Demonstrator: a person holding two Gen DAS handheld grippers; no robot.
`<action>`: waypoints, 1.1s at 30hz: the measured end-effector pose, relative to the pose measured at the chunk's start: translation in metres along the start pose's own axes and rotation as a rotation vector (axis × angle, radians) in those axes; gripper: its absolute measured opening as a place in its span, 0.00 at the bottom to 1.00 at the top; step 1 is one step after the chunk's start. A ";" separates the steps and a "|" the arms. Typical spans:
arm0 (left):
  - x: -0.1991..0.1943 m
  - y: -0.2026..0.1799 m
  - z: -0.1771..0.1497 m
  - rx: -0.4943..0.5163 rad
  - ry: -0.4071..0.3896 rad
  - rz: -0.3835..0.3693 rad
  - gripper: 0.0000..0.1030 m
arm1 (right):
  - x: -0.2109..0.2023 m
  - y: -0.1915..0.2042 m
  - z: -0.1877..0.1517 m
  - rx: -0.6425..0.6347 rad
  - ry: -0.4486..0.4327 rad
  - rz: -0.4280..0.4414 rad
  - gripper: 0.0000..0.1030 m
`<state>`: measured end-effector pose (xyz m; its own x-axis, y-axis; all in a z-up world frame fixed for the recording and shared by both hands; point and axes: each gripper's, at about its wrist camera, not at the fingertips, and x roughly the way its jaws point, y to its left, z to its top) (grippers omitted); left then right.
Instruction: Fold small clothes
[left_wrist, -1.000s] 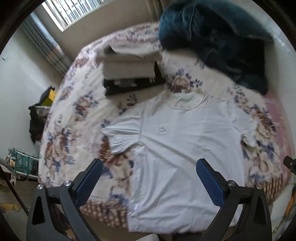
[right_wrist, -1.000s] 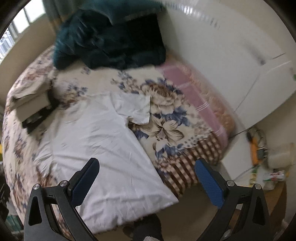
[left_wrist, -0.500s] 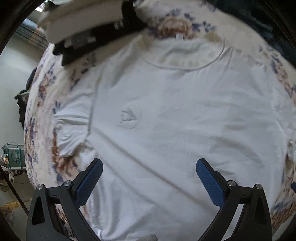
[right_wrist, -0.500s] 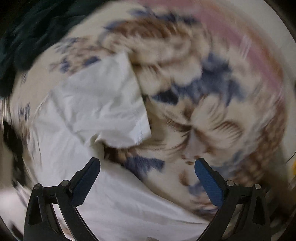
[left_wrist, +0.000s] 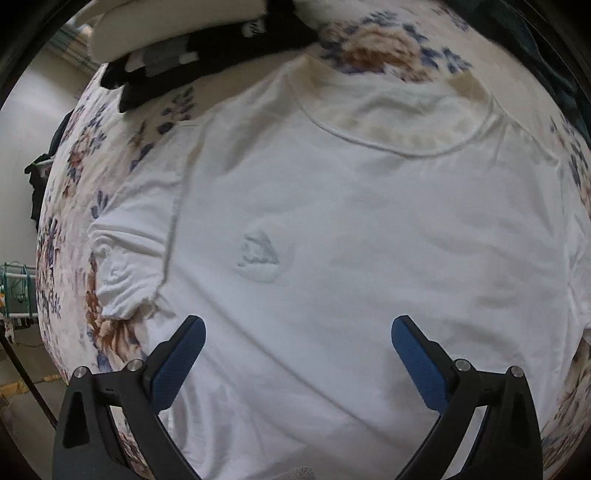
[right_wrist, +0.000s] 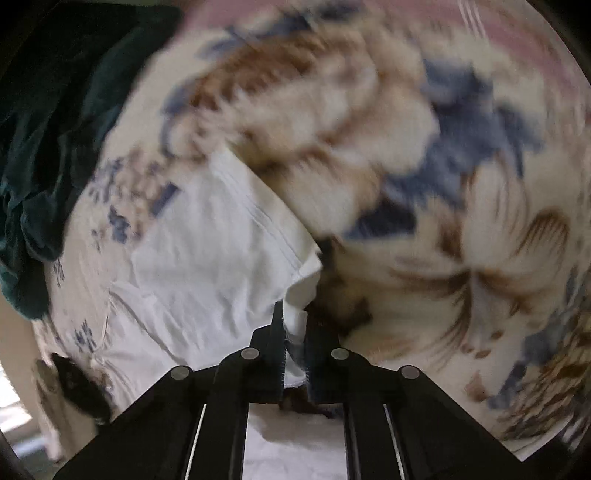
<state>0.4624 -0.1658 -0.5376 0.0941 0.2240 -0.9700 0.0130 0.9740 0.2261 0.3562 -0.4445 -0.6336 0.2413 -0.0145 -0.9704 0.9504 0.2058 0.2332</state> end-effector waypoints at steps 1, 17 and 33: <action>-0.001 0.008 0.000 -0.017 -0.008 0.002 1.00 | -0.007 0.016 -0.004 -0.067 -0.032 -0.012 0.06; 0.016 0.159 -0.032 -0.245 0.024 0.099 1.00 | 0.051 0.184 -0.263 -1.363 0.014 -0.222 0.11; 0.105 0.292 -0.089 -0.994 0.067 -0.650 0.98 | 0.014 0.123 -0.203 -1.086 0.054 -0.214 0.78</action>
<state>0.3876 0.1448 -0.5812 0.3028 -0.3493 -0.8867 -0.7413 0.4983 -0.4495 0.4371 -0.2210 -0.6311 0.0588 -0.1154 -0.9916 0.2876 0.9531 -0.0939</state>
